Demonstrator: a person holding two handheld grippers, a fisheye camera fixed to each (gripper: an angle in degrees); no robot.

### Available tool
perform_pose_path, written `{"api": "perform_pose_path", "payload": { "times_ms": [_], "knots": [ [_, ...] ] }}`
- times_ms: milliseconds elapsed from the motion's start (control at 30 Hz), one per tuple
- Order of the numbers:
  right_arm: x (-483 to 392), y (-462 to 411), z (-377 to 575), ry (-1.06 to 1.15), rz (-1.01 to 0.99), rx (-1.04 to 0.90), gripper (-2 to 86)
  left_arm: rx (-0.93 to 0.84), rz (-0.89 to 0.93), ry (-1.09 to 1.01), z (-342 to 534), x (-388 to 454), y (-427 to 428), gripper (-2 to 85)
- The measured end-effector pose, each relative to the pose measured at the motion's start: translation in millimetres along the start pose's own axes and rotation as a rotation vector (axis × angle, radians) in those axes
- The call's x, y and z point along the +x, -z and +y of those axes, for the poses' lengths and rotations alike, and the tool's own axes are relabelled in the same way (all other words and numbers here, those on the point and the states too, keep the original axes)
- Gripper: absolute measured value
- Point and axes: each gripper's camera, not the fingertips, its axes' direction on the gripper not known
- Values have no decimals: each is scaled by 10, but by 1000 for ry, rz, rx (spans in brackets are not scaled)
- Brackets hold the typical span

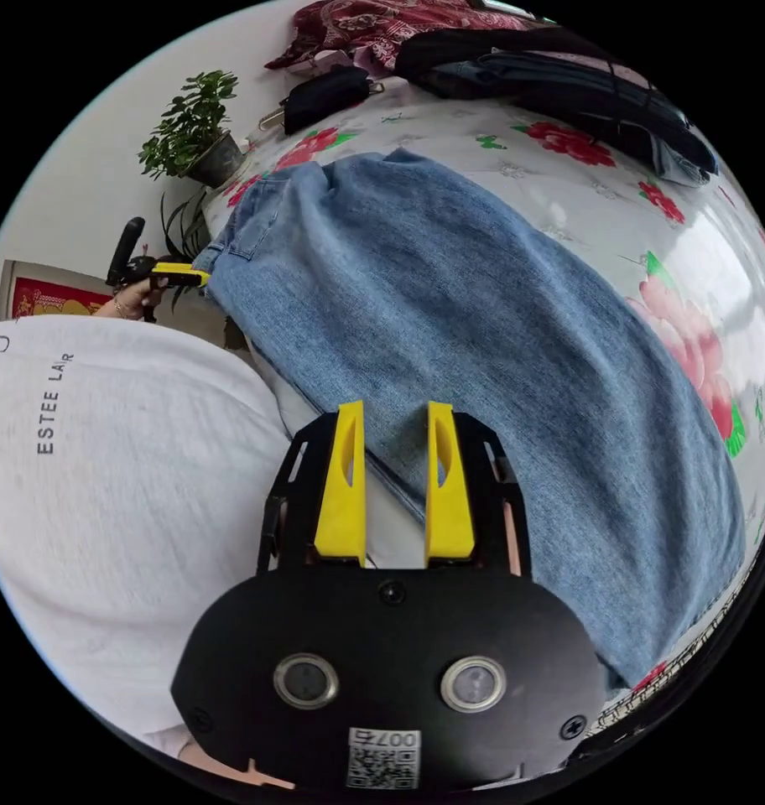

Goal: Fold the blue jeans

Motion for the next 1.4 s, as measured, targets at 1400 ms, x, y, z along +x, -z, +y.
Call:
{"api": "perform_pose_path", "payload": {
  "times_ms": [1400],
  "knots": [
    [2480, -443, -2958, -456, -830, -176, 6, 68, 176, 281, -1040, -718, 693, 21]
  ]
}}
